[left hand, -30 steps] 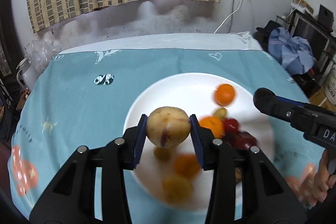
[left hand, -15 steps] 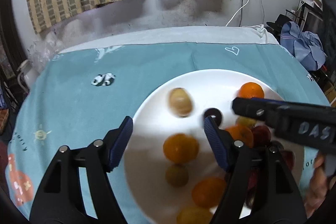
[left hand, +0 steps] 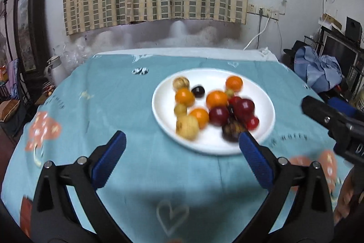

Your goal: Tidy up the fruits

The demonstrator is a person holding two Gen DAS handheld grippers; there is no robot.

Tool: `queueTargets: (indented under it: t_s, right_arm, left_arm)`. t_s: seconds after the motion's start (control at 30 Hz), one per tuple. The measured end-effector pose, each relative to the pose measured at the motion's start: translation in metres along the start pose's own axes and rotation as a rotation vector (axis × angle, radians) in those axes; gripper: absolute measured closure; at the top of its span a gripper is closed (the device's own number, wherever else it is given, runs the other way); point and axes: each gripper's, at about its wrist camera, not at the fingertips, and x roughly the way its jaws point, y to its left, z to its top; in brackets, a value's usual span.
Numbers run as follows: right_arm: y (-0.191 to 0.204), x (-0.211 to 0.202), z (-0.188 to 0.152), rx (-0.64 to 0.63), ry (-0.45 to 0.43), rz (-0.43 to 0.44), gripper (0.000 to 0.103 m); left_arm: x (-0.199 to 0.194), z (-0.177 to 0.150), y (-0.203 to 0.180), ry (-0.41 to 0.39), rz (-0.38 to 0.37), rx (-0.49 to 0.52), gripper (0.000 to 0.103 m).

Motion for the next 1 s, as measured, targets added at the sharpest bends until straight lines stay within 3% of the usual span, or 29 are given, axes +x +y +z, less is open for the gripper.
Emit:
queueTargets:
  t_s: [0.13,0.3,0.47,1.0]
  right_arm:
    - [-0.008,-0.003,-0.016,0.002,0.025,0.016,0.001]
    - [0.003,0.004,-0.030,-0.025,0.082,0.018,0.001]
    - [0.015,0.010,-0.040,-0.084,0.101,-0.004,0.001]
    - [0.016,0.002,-0.041,-0.074,0.097,0.012,0.001]
  left_arm:
    - [-0.008,-0.019,0.000,0.009,0.114,0.013,0.002]
    - [-0.012,-0.016,0.013,0.002,0.040,-0.035,0.002]
    - [-0.012,-0.016,0.009,0.007,0.039,-0.013,0.002]
    - [-0.013,-0.015,0.006,0.008,0.030,-0.006,0.002]
